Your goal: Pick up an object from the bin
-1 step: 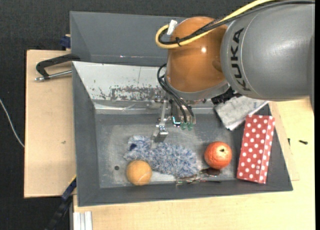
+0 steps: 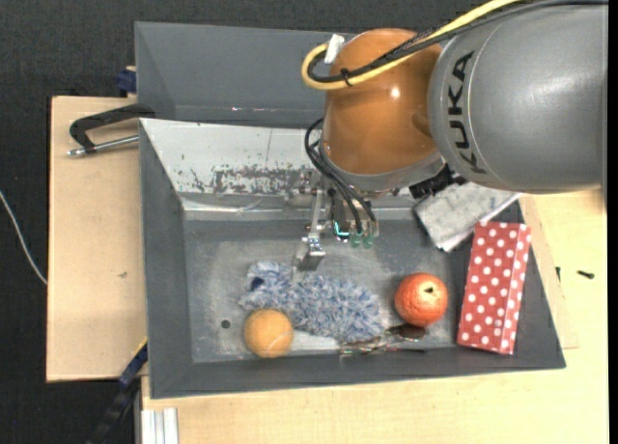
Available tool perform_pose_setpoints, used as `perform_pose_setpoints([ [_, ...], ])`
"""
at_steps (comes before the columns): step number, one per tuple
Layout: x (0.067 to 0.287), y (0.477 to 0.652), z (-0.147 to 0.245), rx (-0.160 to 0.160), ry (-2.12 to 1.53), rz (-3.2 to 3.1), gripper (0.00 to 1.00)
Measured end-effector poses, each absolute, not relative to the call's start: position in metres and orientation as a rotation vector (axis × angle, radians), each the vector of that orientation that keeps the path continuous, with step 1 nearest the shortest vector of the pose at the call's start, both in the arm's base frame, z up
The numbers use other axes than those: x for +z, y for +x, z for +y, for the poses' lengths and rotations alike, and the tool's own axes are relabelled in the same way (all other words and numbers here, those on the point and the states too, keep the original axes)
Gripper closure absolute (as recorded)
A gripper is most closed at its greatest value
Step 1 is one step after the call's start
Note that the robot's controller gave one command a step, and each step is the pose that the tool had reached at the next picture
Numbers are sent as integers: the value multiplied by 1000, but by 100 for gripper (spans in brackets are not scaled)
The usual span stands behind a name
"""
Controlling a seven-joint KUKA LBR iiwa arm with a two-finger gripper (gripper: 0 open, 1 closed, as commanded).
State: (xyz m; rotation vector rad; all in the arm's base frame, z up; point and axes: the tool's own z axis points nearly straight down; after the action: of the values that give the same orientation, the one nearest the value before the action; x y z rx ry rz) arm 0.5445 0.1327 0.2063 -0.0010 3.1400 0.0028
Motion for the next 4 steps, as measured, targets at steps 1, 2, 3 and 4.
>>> perform_pose_setpoints([
  [1, 178, 536, 136, 4, -161, 3127, 0],
  [2, 88, 538, 114, 2, -416, 3114, 100],
  [3, 88, 538, 114, 3, -416, 3114, 100],
  [4, 127, 541, 116, 2, -427, 3112, 100],
])
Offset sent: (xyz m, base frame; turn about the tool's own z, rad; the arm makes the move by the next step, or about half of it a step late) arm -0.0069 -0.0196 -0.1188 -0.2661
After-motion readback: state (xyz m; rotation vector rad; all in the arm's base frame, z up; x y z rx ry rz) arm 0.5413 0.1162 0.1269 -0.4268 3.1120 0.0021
